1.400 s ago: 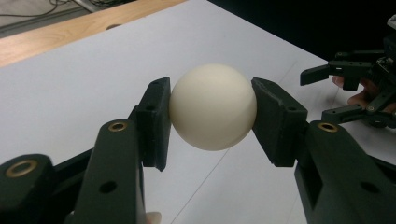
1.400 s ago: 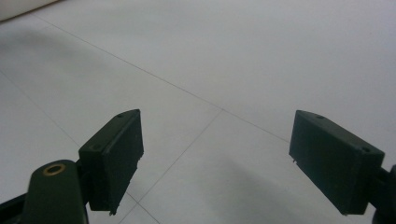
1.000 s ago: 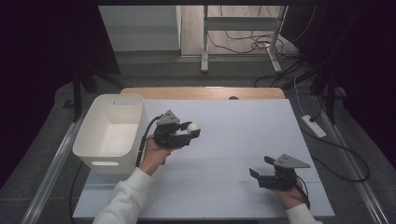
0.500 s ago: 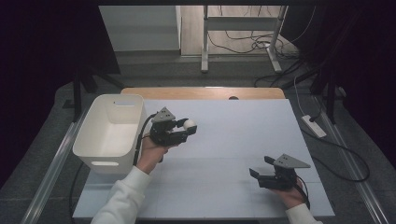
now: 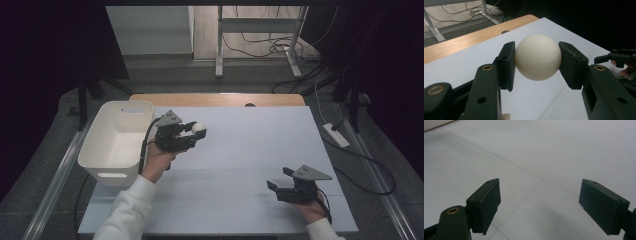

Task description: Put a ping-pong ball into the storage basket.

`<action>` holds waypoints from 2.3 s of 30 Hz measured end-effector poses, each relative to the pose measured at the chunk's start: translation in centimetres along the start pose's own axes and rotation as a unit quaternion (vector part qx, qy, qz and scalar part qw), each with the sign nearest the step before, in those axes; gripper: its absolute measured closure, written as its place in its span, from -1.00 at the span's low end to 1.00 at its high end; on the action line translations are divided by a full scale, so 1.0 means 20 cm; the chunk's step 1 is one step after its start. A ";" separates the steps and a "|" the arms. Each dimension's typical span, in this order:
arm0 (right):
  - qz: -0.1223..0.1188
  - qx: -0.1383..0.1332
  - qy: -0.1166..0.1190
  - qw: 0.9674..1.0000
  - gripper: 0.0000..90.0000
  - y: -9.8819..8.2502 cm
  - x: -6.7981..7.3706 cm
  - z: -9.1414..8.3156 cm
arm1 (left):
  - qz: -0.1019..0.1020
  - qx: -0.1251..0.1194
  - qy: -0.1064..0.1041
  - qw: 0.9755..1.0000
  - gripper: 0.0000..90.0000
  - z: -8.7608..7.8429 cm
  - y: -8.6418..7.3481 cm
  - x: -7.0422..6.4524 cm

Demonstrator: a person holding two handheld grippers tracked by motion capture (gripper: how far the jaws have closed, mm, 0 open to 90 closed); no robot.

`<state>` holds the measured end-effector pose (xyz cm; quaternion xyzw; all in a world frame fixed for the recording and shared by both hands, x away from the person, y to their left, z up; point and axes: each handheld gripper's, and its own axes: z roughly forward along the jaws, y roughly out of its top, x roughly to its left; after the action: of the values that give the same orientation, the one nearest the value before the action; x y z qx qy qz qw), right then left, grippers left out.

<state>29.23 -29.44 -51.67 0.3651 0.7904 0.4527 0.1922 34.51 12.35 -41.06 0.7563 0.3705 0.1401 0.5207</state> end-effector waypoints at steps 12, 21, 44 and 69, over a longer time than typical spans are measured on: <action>0.000 0.000 0.001 1.000 -0.61 0.00 0.00 0.00 | -0.008 -0.010 0.015 1.000 0.12 -0.05 0.01 0.05; 0.000 -0.001 0.001 1.000 -0.61 0.00 0.00 0.00 | -0.013 -0.014 0.023 1.000 0.12 -0.08 0.01 0.07; 0.003 -0.002 0.000 1.000 -0.61 0.00 0.00 0.00 | -0.024 -0.017 0.052 0.998 0.12 -0.19 0.03 0.15; 0.003 -0.001 -0.001 1.000 -0.61 0.00 0.00 0.00 | -0.043 -0.007 0.105 0.994 0.12 -0.30 0.00 0.30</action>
<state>29.27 -29.40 -51.63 0.3676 0.7888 0.4538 0.1916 35.01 20.66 -39.49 0.7169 0.4544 0.1985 0.4901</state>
